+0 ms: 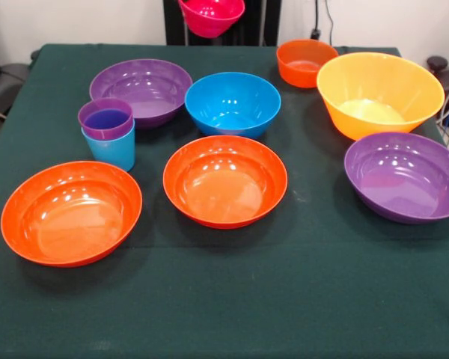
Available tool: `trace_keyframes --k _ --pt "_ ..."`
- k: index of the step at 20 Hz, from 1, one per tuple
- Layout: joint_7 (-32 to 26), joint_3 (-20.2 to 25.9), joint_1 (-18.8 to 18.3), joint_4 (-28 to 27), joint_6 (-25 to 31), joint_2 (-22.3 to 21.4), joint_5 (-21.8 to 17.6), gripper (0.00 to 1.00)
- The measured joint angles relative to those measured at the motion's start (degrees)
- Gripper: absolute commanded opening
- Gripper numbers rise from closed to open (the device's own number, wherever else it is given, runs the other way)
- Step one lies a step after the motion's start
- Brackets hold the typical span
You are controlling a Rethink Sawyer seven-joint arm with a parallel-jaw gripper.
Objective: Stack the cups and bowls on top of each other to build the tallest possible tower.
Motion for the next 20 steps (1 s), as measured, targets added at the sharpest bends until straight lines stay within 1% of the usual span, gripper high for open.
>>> trace_keyframes --k 2,3,5,6,7,9,10,11,14,16,20 --pt "0.00 3.61 -2.21 0.19 0.22 -0.29 0.00 0.00" --pt "0.00 6.98 -4.32 0.25 0.54 -0.49 -0.01 0.00" --pt "0.00 11.64 -7.34 0.26 1.16 -0.54 0.06 0.00" --pt "0.00 13.00 -8.25 0.26 1.41 -0.53 0.06 0.00" --pt "0.00 16.56 -10.63 0.25 2.38 -0.48 0.05 0.00" --pt "0.00 19.89 -12.83 0.26 3.63 -0.33 0.08 0.00" --pt "0.00 22.93 -14.74 0.26 5.12 -0.21 0.18 0.00" --pt "0.00 24.65 -15.72 0.27 6.11 -0.17 0.17 0.00" --pt "0.00 27.72 -17.16 0.21 8.32 0.08 0.12 0.00" --pt "-0.01 30.16 -17.57 -0.22 11.02 1.08 0.07 0.00" --pt "-0.14 32.50 -17.33 -1.78 15.01 3.35 0.04 0.00"
